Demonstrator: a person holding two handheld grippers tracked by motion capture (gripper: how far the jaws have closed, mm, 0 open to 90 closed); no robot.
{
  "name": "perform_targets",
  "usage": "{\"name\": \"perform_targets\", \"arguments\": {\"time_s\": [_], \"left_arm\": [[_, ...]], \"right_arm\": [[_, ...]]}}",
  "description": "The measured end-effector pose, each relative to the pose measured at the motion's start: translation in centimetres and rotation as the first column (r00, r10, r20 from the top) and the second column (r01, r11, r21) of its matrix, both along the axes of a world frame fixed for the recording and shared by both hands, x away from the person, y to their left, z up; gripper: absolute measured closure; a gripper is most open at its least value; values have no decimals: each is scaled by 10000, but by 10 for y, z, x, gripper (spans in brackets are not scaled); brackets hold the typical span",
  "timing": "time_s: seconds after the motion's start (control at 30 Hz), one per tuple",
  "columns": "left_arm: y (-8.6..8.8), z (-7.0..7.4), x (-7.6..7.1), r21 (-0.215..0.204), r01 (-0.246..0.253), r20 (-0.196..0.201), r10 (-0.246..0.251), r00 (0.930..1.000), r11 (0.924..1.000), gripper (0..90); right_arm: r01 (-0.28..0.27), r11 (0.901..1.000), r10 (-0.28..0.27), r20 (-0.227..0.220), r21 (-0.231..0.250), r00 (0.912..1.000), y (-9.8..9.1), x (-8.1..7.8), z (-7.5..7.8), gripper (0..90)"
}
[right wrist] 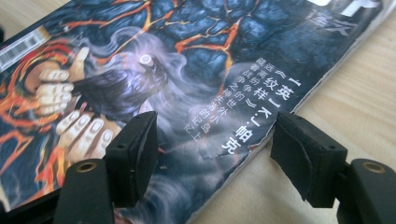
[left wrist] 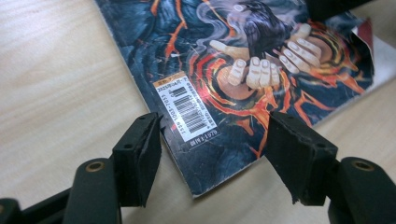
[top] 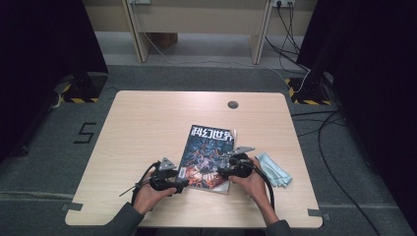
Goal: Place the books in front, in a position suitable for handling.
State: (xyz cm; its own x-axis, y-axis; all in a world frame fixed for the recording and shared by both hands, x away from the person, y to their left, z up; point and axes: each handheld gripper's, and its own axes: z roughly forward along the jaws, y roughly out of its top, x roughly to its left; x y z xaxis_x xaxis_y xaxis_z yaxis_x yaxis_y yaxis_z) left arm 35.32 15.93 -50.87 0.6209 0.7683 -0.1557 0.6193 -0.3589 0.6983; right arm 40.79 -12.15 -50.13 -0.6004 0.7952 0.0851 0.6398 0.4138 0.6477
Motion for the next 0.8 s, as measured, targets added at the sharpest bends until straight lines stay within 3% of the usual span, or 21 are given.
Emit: {"name": "perform_targets", "arguments": {"time_s": [0.2, 0.27, 0.63, 0.8], "left_arm": [[-8, 1, -19, 378, 599, 58, -602, 9982, 9975, 342], [-9, 1, -21, 319, 654, 19, -655, 9978, 9973, 316], [-1, -1, -14, -706, 384, -353, -410, 9985, 9968, 330], [0, -1, -13, -523, 366, -217, -378, 9991, 9980, 334]], "right_arm": [[-128, 9999, 128, -1, 97, 9999, -1, 7, -1, 317], [-122, 9997, 125, -171, 223, 9998, -1, 7, -1, 325], [47, 9998, -47, -2, 190, 10000, -1, 4, -1, 343], [211, 9997, -210, -67, 150, 9998, 1, -2, -1, 344]]}}
